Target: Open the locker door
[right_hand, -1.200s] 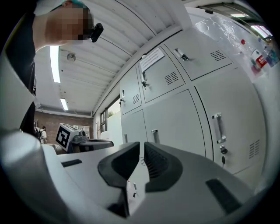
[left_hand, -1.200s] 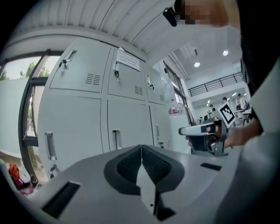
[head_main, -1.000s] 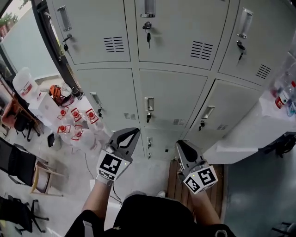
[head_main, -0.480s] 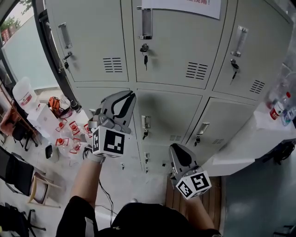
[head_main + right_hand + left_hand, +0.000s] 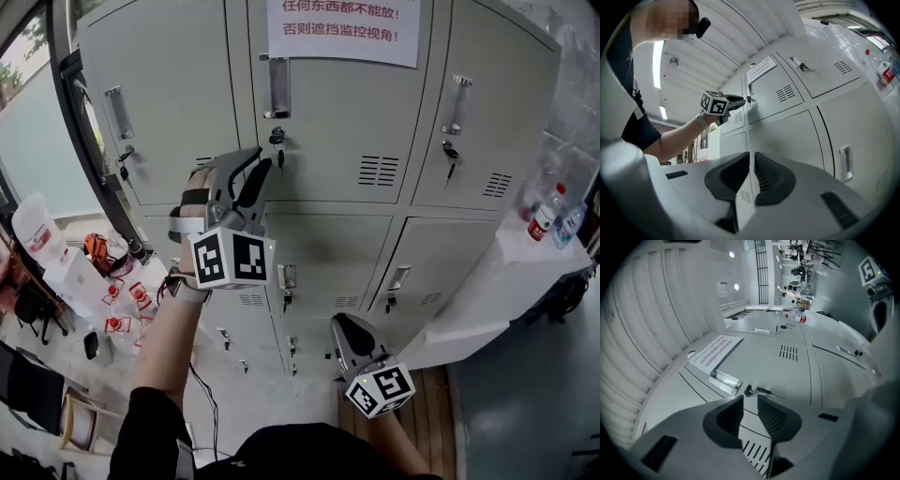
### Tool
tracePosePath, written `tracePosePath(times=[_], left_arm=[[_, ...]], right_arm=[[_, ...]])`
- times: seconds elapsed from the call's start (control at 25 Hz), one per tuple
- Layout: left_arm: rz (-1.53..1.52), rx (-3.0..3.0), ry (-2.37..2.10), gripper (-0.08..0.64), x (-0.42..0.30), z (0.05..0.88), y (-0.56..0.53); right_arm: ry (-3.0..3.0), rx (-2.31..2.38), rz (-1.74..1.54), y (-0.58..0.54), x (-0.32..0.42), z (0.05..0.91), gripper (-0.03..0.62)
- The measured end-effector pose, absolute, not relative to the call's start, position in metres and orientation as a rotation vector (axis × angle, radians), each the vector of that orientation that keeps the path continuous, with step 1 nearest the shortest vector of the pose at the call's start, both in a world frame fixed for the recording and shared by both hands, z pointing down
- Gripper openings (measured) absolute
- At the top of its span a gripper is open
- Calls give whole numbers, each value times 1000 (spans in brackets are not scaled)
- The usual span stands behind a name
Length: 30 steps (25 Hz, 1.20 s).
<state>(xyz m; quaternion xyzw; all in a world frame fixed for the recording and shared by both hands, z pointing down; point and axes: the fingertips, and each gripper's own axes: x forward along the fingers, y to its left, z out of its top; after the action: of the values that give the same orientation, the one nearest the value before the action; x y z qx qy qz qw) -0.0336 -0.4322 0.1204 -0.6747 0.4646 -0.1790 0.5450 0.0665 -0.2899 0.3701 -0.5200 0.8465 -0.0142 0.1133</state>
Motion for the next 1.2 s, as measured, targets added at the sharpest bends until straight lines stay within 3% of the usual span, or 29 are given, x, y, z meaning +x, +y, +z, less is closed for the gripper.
tracePosePath(times=[1.2], left_arm=[[-361,-1542,872,72,-2,105,-404]], right_arm=[[2326,-1832,28,-260,51,366,50]])
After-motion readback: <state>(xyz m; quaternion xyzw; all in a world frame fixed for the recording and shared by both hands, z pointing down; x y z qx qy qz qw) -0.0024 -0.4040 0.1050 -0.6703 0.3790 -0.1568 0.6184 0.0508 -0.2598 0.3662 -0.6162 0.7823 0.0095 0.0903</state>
